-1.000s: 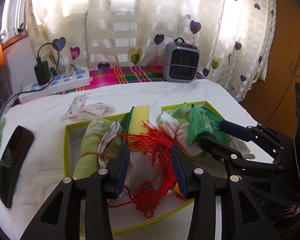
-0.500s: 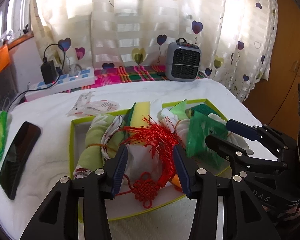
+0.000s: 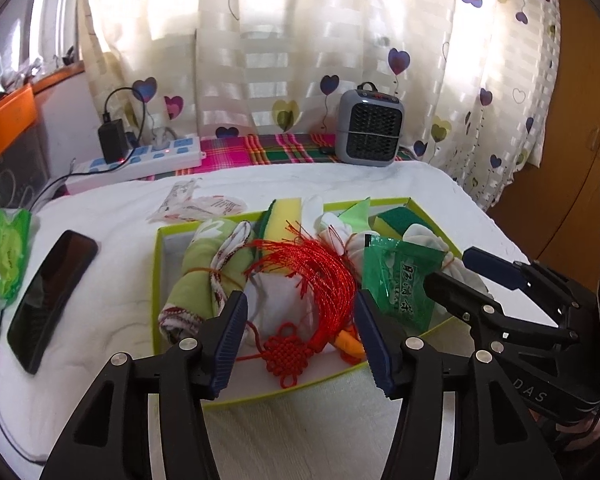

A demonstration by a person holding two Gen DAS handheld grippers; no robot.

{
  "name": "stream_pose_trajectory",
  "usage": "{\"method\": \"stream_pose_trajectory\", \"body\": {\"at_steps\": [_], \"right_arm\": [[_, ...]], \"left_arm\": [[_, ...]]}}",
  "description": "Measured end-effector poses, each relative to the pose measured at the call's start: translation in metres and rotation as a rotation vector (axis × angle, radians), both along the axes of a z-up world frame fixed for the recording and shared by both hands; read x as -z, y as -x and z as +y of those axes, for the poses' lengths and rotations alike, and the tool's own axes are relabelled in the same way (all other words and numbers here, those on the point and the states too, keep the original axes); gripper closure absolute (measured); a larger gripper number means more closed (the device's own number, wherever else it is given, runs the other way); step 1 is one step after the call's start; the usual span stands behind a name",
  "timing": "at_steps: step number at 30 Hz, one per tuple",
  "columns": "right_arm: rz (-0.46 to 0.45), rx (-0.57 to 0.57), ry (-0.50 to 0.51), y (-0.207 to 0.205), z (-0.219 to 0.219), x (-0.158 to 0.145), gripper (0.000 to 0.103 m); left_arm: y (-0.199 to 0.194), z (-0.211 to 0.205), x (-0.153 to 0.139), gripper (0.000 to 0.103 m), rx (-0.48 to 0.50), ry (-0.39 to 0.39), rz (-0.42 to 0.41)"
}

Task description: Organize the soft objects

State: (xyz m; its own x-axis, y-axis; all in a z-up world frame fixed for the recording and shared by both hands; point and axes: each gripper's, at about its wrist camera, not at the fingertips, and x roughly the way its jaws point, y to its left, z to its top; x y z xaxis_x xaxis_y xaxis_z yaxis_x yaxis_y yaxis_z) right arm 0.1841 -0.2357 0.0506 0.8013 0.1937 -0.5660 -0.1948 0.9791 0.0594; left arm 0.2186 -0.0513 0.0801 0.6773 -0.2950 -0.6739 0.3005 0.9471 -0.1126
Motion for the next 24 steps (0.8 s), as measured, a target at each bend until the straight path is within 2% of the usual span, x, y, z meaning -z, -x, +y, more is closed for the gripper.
{"method": "stream_pose_trajectory", "body": {"at_steps": [4,13,24], "right_arm": [[0.005,0.006,-0.006,0.009,0.001,0.0,0.047],[0.05,0.03,-0.012,0.028,-0.003,0.006,0.047],[0.14,0.022,0.038,0.043,0.003,0.026,0.047]], "left_arm": [[0.01,-0.001,-0.002,0.048,-0.029,-0.023,-0.013],[0.037,0.004,0.003,0.048,-0.076,-0.018,0.026],[0.065,0.01,0.035,0.048,-0.12,-0.069,0.113]]}}
